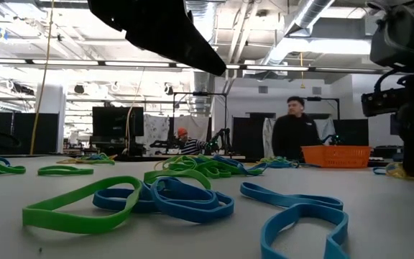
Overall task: Sort rubber bands into baskets
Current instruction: Put the yellow rubber band into the yellow bin
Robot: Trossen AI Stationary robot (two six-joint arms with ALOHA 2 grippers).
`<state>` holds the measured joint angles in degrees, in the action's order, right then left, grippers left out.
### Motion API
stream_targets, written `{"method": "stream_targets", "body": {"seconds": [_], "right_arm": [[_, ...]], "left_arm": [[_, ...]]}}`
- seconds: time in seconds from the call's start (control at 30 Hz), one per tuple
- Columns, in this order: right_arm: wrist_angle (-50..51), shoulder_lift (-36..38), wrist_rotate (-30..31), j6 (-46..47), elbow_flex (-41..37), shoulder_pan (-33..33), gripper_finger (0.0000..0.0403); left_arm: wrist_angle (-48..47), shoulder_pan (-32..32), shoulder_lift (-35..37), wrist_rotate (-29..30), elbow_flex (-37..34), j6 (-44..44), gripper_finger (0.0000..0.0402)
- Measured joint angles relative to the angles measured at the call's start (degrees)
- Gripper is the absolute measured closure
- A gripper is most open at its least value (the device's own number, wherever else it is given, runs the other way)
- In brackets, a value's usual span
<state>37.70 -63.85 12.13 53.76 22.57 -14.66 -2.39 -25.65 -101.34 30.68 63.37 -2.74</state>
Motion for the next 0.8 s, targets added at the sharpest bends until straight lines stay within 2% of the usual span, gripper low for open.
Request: {"method": "stream_targets", "body": {"seconds": [0.13, 0.37, 0.8], "right_arm": [[-0.18, 0.28, 0.65, 0.11, 0.04, -0.52, 0.0267], [-0.33, 0.03, 1.29, -3.88, 3.93, -1.99, 0.0376], [3.63, 0.06, 4.10, -7.54, 10.33, -2.07, 0.0372]], "left_arm": [[0.00, 0.00, 0.00, 0.01, -0.02, -0.75, 0.0219], [0.00, 0.19, 0.00, 0.04, -0.02, -1.07, 0.0219], [0.44, 0.59, 0.00, 0.04, -0.02, -2.30, 0.0219]]}}
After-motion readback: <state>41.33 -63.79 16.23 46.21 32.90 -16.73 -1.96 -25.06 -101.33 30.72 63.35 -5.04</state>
